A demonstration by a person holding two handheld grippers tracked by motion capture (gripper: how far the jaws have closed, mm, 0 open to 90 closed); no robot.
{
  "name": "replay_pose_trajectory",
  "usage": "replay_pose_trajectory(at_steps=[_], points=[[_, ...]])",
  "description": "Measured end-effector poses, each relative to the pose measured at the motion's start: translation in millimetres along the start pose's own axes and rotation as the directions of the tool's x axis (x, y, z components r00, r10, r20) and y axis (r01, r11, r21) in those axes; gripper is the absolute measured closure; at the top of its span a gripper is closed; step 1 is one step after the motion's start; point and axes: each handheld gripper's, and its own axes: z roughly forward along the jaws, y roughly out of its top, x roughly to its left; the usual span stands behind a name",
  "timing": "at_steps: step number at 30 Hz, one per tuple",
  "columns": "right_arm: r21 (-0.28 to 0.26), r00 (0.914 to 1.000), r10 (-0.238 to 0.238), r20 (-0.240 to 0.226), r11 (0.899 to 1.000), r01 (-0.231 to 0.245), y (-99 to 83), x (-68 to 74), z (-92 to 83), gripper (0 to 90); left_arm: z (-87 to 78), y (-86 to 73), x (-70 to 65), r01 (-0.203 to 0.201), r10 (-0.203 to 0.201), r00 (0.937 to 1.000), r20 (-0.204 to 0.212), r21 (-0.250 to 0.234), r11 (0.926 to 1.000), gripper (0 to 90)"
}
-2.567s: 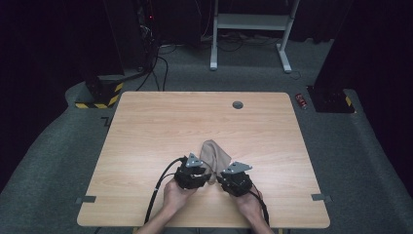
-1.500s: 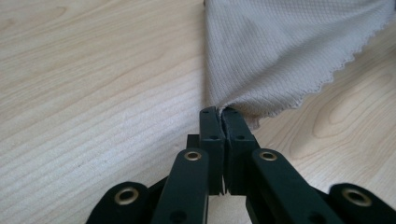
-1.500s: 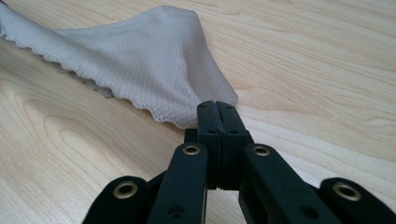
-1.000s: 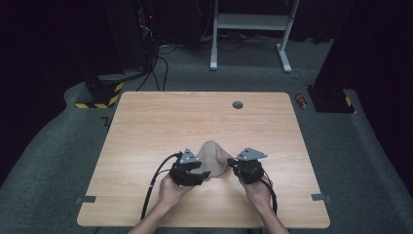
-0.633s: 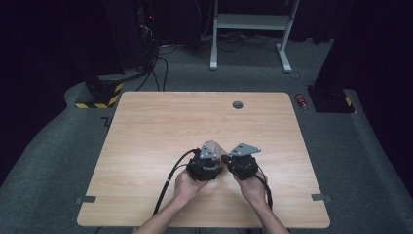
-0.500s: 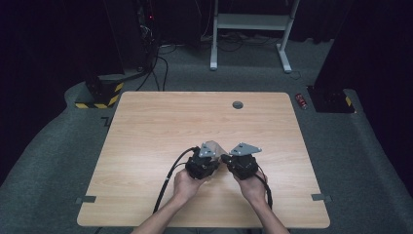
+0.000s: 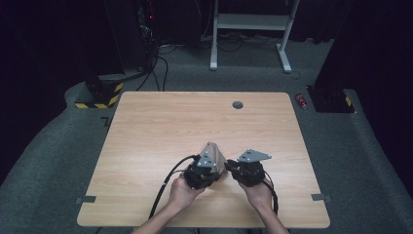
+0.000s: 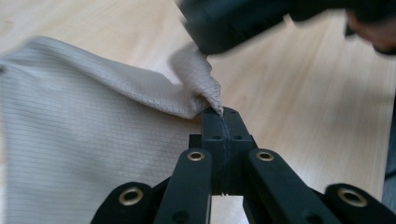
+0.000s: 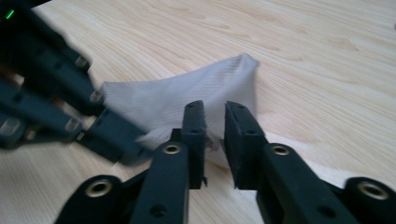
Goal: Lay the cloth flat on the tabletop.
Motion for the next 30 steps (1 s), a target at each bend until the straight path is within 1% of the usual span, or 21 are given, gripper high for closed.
replay_pose_trajectory(at_steps=[1, 3, 4, 6, 8, 10, 11, 13, 15, 16, 18, 19, 20, 21, 22, 24, 25, 26, 27, 29, 30], points=[[0.000, 0.9999, 0.011, 0.002, 1.000, -0.011, -1.9, -2.5, -1.0, 72.8, 2.7, -1.5, -2.8, -0.010, 0.010, 0.9999, 0.005, 0.012, 0.9999, 89.9], [-0.002, 0.9992, 0.040, 0.003, 0.999, -0.040, -6.0, -8.1, -2.7, 69.8, 8.7, -5.4, -7.1, -0.018, 0.017, 0.9996, 0.022, 0.047, 0.9987, 89.9], [-0.002, 0.9990, 0.044, 0.002, 0.999, -0.044, -7.4, -10.3, -2.3, 68.9, 11.6, -8.0, -8.6, -0.024, 0.022, 0.9993, 0.029, 0.065, 0.9976, 89.9], [0.006, 0.9976, 0.069, 0.002, 0.998, -0.069, -11.1, -14.2, -0.4, 67.1, 16.9, -14.0, -10.3, -0.027, 0.023, 0.9990, 0.038, 0.098, 0.9949, 89.7], [0.023, 0.9966, 0.081, 0.016, 0.996, -0.081, -14.3, -16.8, 4.5, 64.6, 19.7, -19.5, -9.9, -0.016, 0.012, 0.9990, 0.042, 0.113, 0.9934, 89.2], [0.066, 0.9956, 0.086, 0.036, 0.994, -0.088, -16.4, -18.6, 13.3, 62.8, 19.7, -22.7, -8.0, 0.002, -0.007, 0.9987, 0.050, 0.106, 0.9944, 86.7], [0.081, 0.9949, 0.089, 0.049, 0.992, -0.092, -17.4, -19.5, 18.7, 62.0, 18.0, -23.1, -6.9, 0.002, -0.007, 0.9986, 0.053, 0.101, 0.9948, 83.5], [0.101, 0.9936, 0.091, 0.067, 0.990, -0.097, -18.6, -22.4, 28.7, 60.4, 12.5, -23.3, -4.6, 0.015, -0.019, 0.9987, 0.047, 0.078, 0.9969, 74.0], [0.113, 0.9907, 0.107, 0.084, 0.987, -0.117, -18.9, -24.6, 37.4, 58.9, 4.5, -23.2, 0.5, 0.039, -0.040, 0.9989, 0.022, 0.055, 0.9977, 65.3], [0.122, 0.9898, 0.109, 0.092, 0.985, -0.119, -18.8, -25.5, 41.1, 58.9, -0.1, -23.1, 4.6, 0.053, -0.053, 0.9986, 0.005, 0.045, 0.9976, 62.1], [0.140, 0.9884, 0.106, 0.108, 0.983, -0.121, -19.2, -26.5, 48.5, 58.8, -10.0, -23.5, 14.7, 0.085, -0.085, 0.9958, -0.035, 0.021, 0.9961, 57.8], [0.155, 0.9882, 0.100, 0.116, 0.981, -0.118, -19.5, -26.8, 51.4, 59.4, -14.5, -23.8, 19.9, 0.108, -0.107, 0.9927, -0.055, 0.005, 0.9941, 56.5], [0.164, 0.9880, 0.094, 0.123, 0.980, -0.114, -20.2, -27.3, 54.3, 61.7, -18.5, -23.9, 24.9, 0.122, -0.122, 0.9891, -0.082, -0.002, 0.9925, 54.8], [0.179, 0.9880, 0.095, 0.122, 0.977, -0.116, -21.1, -27.3, 56.8, 67.5, -21.2, -23.5, 29.6, 0.131, -0.132, 0.9840, -0.120, -0.009, 0.9913, 52.8], [0.198, 0.9893, 0.085, 0.118, 0.974, -0.108, -22.1, -27.0, 59.1, 72.4, -23.1, -23.4, 34.6, 0.142, -0.142, 0.9777, -0.155, -0.013, 0.9898, 51.7], [0.204, 0.9924, 0.053, 0.111, 0.976, -0.075, -22.2, -25.3, 59.3, 86.1, -23.0, -22.6, 45.6, 0.171, -0.169, 0.9619, -0.215, -0.007, 0.9852, 50.0], [0.204, 0.9938, 0.046, 0.101, 0.977, -0.066, -21.8, -24.2, 58.4, 88.3, -21.7, -22.2, 51.3, 0.185, -0.182, 0.9544, -0.237, -0.007, 0.9827, 49.1], [0.200, 0.9942, 0.040, 0.100, 0.978, -0.059, -21.2, -22.6, 57.1, 88.9, -19.5, -21.9, 56.8, 0.208, -0.204, 0.9477, -0.245, -0.011, 0.9781, 48.7], [0.193, 0.9947, 0.032, 0.098, 0.980, -0.051, -20.6, -21.4, 54.9, 89.1, -16.8, -21.3, 61.8, 0.222, -0.217, 0.9418, -0.257, -0.009, 0.9750, 48.4], [0.172, 0.9950, 0.028, 0.095, 0.984, -0.044, -19.1, -19.2, 48.0, 89.3, -10.7, -19.8, 70.2, 0.243, -0.234, 0.9334, -0.272, -0.002, 0.9701, 47.9], [0.159, 0.9953, 0.019, 0.095, 0.987, -0.034, -18.3, -18.9, 44.0, 89.3, -8.0, -19.7, 73.6, 0.257, -0.249, 0.9293, -0.273, -0.009, 0.9665, 47.9]])
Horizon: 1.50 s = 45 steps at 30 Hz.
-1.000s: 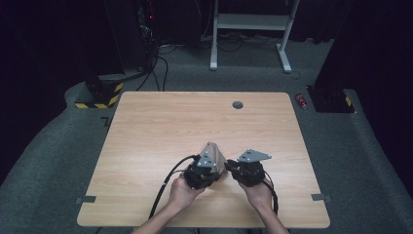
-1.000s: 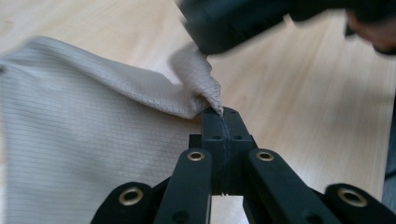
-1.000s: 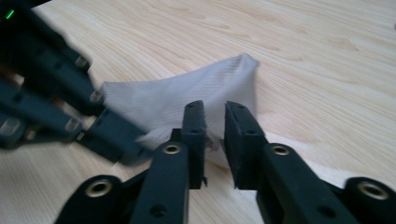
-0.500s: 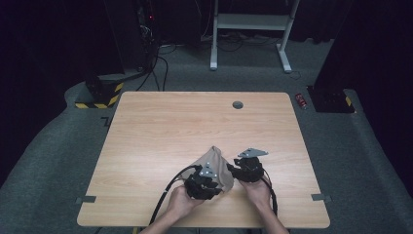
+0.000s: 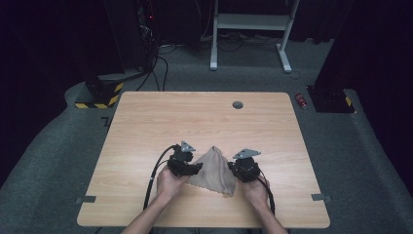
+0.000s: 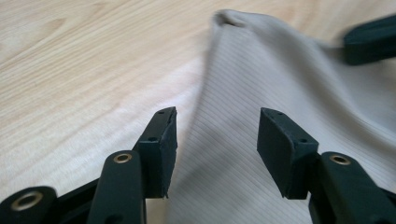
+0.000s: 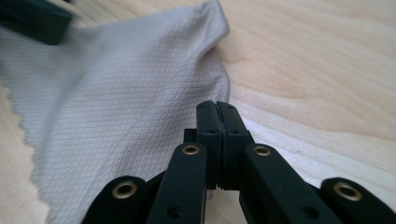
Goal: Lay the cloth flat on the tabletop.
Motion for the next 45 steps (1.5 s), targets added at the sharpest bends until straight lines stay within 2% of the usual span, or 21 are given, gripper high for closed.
replay_pose_trajectory(at_steps=[3, 5, 7, 9, 13, 15, 16, 18, 19, 22, 25, 27, 28, 30, 32, 34, 38, 40, 41, 45], points=[[-0.011, 1.0000, -0.005, -0.002, 1.000, 0.005, -1.3, -2.1, -11.0, 89.0, 10.8, 2.6, 5.5, 0.022, -0.022, 0.9998, 0.000, 0.025, 0.9994, 47.9], [0.010, 0.9998, 0.000, -0.018, 1.000, 0.000, -2.2, -5.4, -13.4, 86.9, 15.9, 3.4, 6.2, 0.018, -0.018, 0.9998, 0.008, 0.036, 0.9992, 49.0], [0.005, 0.9999, 0.010, -0.007, 1.000, -0.010, -2.6, -7.5, -14.0, 74.7, 19.5, 4.1, 5.4, 0.009, -0.010, 0.9999, 0.013, 0.049, 0.9988, 52.2], [-0.007, 0.9991, 0.041, -0.006, 0.999, -0.041, -0.3, -9.2, -12.6, 65.9, 21.9, 5.1, 4.8, -0.005, 0.003, 0.9997, 0.026, 0.063, 0.9980, 58.0], [-0.016, 0.9982, 0.059, -0.011, 0.998, -0.059, 10.2, -6.1, -0.7, 59.5, 24.5, 8.0, 2.8, -0.028, 0.024, 0.9986, 0.047, 0.081, 0.9963, 72.7], [-0.004, 0.9974, 0.071, -0.014, 0.997, -0.071, 15.5, -5.0, 8.4, 59.8, 24.6, 8.3, 3.7, -0.032, 0.028, 0.9980, 0.056, 0.083, 0.9961, 80.5], [0.006, 0.9967, 0.079, -0.020, 0.997, -0.078, 18.3, -4.9, 14.1, 63.3, 24.4, 8.1, 4.0, -0.033, 0.028, 0.9977, 0.061, 0.080, 0.9963, 84.3], [0.026, 0.9962, 0.081, -0.030, 0.996, -0.080, 21.5, -4.2, 20.8, 78.1, 21.9, 8.2, 4.3, -0.042, 0.038, 0.9972, 0.064, 0.068, 0.9968, 88.3], [0.032, 0.9973, 0.068, -0.026, 0.997, -0.067, 23.3, -3.0, 23.4, 86.2, 20.5, 8.3, 4.1, -0.041, 0.037, 0.9974, 0.062, 0.057, 0.9975, 88.8], [0.016, 0.9988, 0.047, -0.012, 0.999, -0.047, 28.4, -2.4, 21.4, 89.6, 9.7, 10.4, 5.3, -0.027, 0.027, 0.9977, 0.062, -0.007, 0.9996, 89.2], [-0.054, 0.9996, 0.027, 0.010, 0.998, -0.026, 35.6, -1.3, 5.7, 89.6, -5.8, 12.4, 6.4, -0.029, 0.034, 0.9979, 0.056, -0.079, 0.9964, 89.1], [-0.103, 0.9998, 0.011, 0.013, 0.995, -0.010, 39.0, 0.9, -6.8, 89.6, -15.2, 13.3, 5.0, -0.051, 0.056, 0.9971, 0.051, -0.098, 0.9939, 89.1], [-0.119, 0.9999, -0.002, 0.012, 0.993, 0.003, 39.3, 3.0, -12.2, 89.6, -19.1, 12.1, 3.0, -0.058, 0.064, 0.9963, 0.058, -0.099, 0.9934, 89.0], [-0.131, 0.9991, -0.042, 0.011, 0.990, 0.043, 34.6, 10.0, -20.9, 89.6, -25.2, 4.8, -2.0, -0.100, 0.105, 0.9926, 0.060, -0.086, 0.9913, 88.9], [-0.113, 0.9964, -0.084, -0.003, 0.990, 0.084, 21.5, 18.8, -25.1, 89.6, -27.3, -9.6, -8.3, -0.125, 0.129, 0.9882, 0.082, -0.059, 0.9904, 88.8], [-0.076, 0.9923, -0.121, -0.025, 0.990, 0.119, 2.6, 27.3, -25.3, 89.6, -26.2, -27.6, -12.7, -0.126, 0.128, 0.9850, 0.115, -0.026, 0.9917, 88.7], [-0.010, 0.9877, -0.137, -0.075, 0.991, 0.137, -29.9, 37.2, -21.3, 89.5, -18.5, -54.2, -20.1, -0.126, 0.118, 0.9805, 0.157, 0.042, 0.9911, 88.0], [0.005, 0.9865, -0.138, -0.089, 0.990, 0.139, -34.9, 38.6, -19.3, 88.5, -19.5, -55.0, -19.4, -0.106, 0.098, 0.9812, 0.166, 0.037, 0.9937, 85.6], [0.008, 0.9868, -0.130, -0.097, 0.991, 0.131, -34.5, 37.9, -19.2, 84.6, -20.7, -53.1, -18.1, -0.106, 0.099, 0.9812, 0.166, 0.037, 0.9937, 82.5], [-0.056, 0.9906, -0.091, -0.102, 0.995, 0.086, -25.0, 29.9, -27.6, 74.7, -26.0, -40.8, -14.3, -0.074, 0.075, 0.9908, 0.112, -0.008, 0.9972, 66.5]])
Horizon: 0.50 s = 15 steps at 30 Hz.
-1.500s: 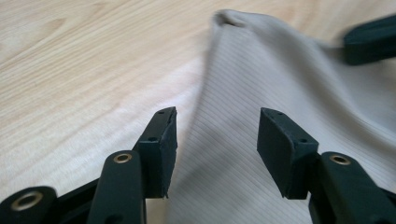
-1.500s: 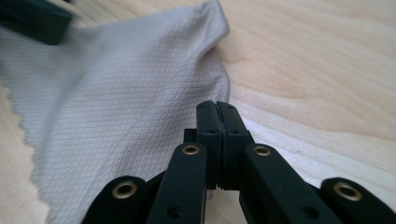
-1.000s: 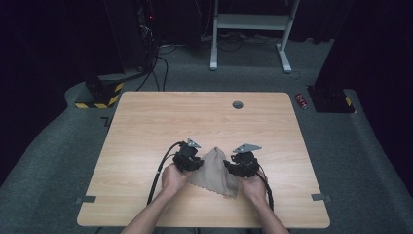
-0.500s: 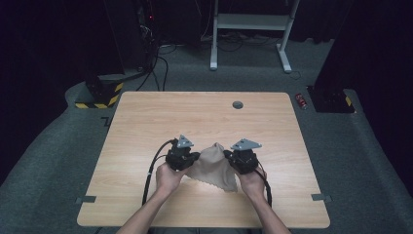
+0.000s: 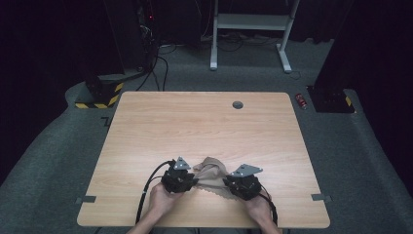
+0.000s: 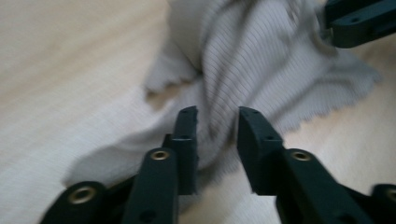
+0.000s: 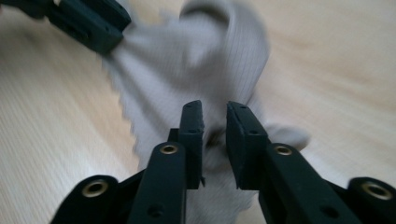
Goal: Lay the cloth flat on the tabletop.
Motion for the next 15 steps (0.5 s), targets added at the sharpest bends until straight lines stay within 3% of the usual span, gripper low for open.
replay_pose_trajectory(at_steps=[3, 5, 9, 15], points=[[-0.057, 0.9991, 0.041, 0.016, 0.998, -0.040, 8.7, -9.8, -7.5, 72.4, 2.8, 10.1, 6.3, 0.025, -0.026, 0.9992, -0.030, -0.008, 0.9996, 62.6], [-0.059, 0.9967, 0.073, 0.034, 0.996, -0.071, 13.1, -16.7, -7.0, 72.4, 8.9, 15.1, 10.8, 0.054, -0.054, 0.9978, -0.038, 0.004, 0.9985, 60.9], [0.014, 0.9910, 0.124, 0.049, 0.992, -0.125, 17.0, -28.3, 8.0, 69.2, 25.0, 21.9, 16.3, 0.082, -0.078, 0.9938, -0.079, 0.046, 0.9956, 58.1], [0.080, 0.9937, 0.102, 0.046, 0.991, -0.105, 15.1, -24.4, 27.4, 67.8, 37.7, 27.6, 17.3, 0.069, -0.062, 0.9928, -0.103, 0.061, 0.9958, 66.9]])
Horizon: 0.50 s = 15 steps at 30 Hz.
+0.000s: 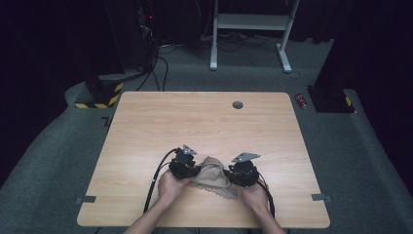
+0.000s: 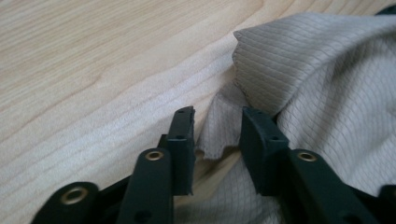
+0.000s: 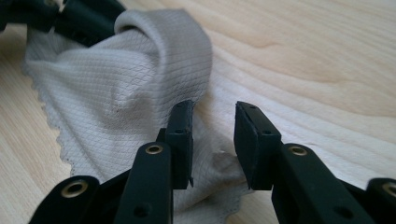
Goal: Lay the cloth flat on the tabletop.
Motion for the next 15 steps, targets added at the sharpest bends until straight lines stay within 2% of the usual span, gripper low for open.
replay_pose_trajectory(at_steps=[3, 5, 8, 11, 14, 15], points=[[0.030, 0.9997, -0.024, 0.006, 0.999, 0.024, -1.5, 3.7, 4.5, 72.4, 0.9, 1.4, 0.6, -0.015, 0.015, 0.9998, -0.011, 0.006, 0.9999, 78.1], [0.040, 0.9992, -0.040, 0.000, 0.998, 0.040, -2.0, 5.0, 6.3, 78.1, 1.2, 4.3, 0.5, -0.041, 0.042, 0.9991, -0.008, 0.029, 0.9987, 85.1], [0.051, 0.9981, -0.062, 0.004, 0.997, 0.062, -0.3, 7.3, 6.3, 87.4, 1.3, 7.9, -0.5, -0.070, 0.070, 0.9975, -0.007, 0.044, 0.9966, 88.6], [0.029, 0.9975, -0.070, 0.010, 0.997, 0.069, -0.2, 6.4, 3.9, 88.6, -5.5, 9.5, 2.3, -0.048, 0.048, 0.9988, 0.014, -0.007, 0.9988, 89.1], [-0.014, 0.9976, -0.066, 0.022, 0.998, 0.066, 1.0, 4.8, -5.9, 88.8, -17.8, 11.4, 8.3, -0.031, 0.032, 0.9994, 0.010, -0.059, 0.9978, 89.3], [-0.027, 0.9973, -0.069, 0.027, 0.997, 0.069, 2.3, 4.3, -10.4, 88.8, -22.9, 13.1, 11.3, -0.039, 0.039, 0.9992, 0.001, -0.075, 0.9964, 89.3]])
